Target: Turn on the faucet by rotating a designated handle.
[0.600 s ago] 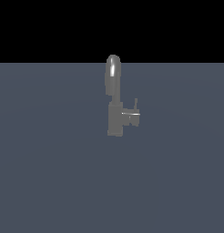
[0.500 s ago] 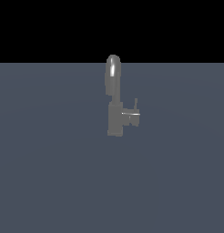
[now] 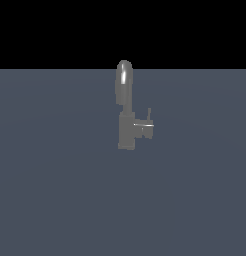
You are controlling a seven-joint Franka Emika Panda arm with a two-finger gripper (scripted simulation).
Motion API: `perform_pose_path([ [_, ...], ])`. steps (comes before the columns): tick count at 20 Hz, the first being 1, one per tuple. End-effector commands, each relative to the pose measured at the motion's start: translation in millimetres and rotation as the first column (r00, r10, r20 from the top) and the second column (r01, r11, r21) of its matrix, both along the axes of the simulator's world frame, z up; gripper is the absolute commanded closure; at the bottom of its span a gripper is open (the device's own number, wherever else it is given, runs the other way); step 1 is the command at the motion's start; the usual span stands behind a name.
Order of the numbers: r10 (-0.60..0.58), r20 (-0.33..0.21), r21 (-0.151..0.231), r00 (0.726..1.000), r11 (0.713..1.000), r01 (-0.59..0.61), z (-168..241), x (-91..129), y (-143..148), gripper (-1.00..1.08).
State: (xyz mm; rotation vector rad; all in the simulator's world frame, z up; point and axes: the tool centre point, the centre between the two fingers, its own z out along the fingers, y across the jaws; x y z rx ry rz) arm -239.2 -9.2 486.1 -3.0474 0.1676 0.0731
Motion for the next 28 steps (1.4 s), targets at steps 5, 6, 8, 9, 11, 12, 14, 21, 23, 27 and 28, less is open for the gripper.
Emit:
perform_pose_path([
  [5,-0.056,-0.052,0.055,0.997,0.997,0.058,-4.7,23.8,-1.8,1.08],
  [6,-0.067,-0.064,0.066,0.996,0.995,0.071,-5.8,28.6,-2.3,1.08],
  [8,-0.090,-0.088,0.090,0.992,0.991,0.098,-8.4,39.3,-3.5,1.08],
  [9,-0.103,-0.102,0.103,0.989,0.988,0.113,-9.9,45.0,-4.3,1.08],
  [11,-0.128,-0.131,0.128,0.983,0.981,0.145,-13.3,56.7,-6.0,1.08],
  [12,-0.140,-0.145,0.141,0.979,0.977,0.161,-15.2,62.6,-7.0,1.08],
  [14,-0.164,-0.175,0.165,0.971,0.967,0.193,-19.1,74.3,-9.1,1.08],
  [21,-0.239,-0.285,0.242,0.928,0.919,0.312,-36.3,114.7,-18.5,1.08],
  [23,-0.258,-0.318,0.262,0.912,0.901,0.346,-42.1,126.0,-21.6,1.08],
  [27,-0.291,-0.384,0.298,0.876,0.859,0.416,-55.2,148.0,-28.4,1.08],
  [28,-0.298,-0.401,0.306,0.866,0.848,0.433,-58.7,153.4,-30.2,1.08],
])
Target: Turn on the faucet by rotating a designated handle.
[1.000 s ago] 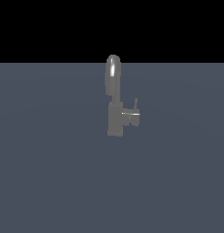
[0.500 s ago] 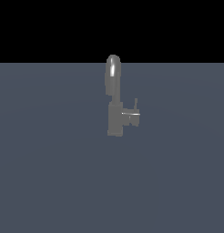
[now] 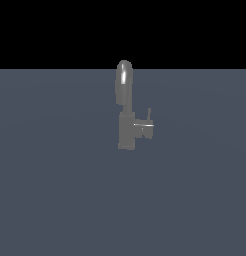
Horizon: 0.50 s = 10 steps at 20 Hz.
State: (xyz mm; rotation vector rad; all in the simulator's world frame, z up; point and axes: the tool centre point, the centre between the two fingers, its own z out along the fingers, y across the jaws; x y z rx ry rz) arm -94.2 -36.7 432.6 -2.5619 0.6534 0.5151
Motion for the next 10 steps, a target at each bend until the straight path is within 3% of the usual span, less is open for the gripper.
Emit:
perform_pose_path([
  [1,-0.039,-0.035,0.040,0.999,0.998,0.040,-9.0,13.7,-4.7,1.08],
  [10,-0.166,-0.179,0.176,0.970,0.964,0.198,-47.8,59.0,-22.6,1.08],
])
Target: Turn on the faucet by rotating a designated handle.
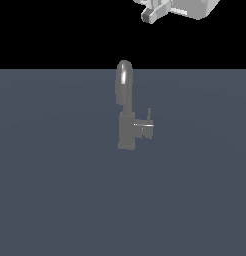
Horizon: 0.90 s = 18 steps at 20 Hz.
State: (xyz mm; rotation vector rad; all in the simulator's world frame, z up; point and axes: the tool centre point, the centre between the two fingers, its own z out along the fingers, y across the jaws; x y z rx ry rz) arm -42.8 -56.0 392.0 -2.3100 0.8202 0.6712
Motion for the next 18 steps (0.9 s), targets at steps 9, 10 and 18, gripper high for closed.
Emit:
perform_pose_path([
  [9,-0.166,-0.181,0.180,0.969,0.963,0.199,-58.9,47.5,-22.4,1.08],
  [10,-0.181,-0.201,0.196,0.963,0.956,0.220,-65.7,51.6,-24.5,1.08],
  [18,-0.285,-0.385,0.312,0.878,0.855,0.414,-129.1,80.5,-39.4,1.08],
])
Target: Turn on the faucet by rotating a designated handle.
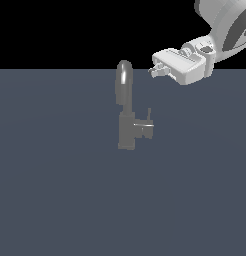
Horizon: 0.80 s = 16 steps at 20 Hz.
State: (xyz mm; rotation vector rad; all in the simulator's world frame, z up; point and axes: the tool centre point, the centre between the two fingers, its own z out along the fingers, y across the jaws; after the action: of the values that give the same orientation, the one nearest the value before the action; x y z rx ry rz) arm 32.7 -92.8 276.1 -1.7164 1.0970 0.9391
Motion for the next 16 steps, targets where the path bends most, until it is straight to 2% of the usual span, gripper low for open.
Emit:
perform_pose_path([
  [1,-0.056,-0.053,0.060,0.997,0.996,0.059,-22.2,8.0,-4.0,1.08],
  [5,-0.134,-0.140,0.142,0.981,0.978,0.154,-57.5,17.3,-7.6,1.08],
  [8,-0.179,-0.200,0.190,0.963,0.957,0.217,-81.0,21.6,-8.2,1.08],
  [12,-0.222,-0.265,0.236,0.938,0.928,0.287,-106.4,24.8,-7.2,1.08],
  [16,-0.248,-0.309,0.264,0.918,0.905,0.333,-123.6,26.2,-5.2,1.08],
])
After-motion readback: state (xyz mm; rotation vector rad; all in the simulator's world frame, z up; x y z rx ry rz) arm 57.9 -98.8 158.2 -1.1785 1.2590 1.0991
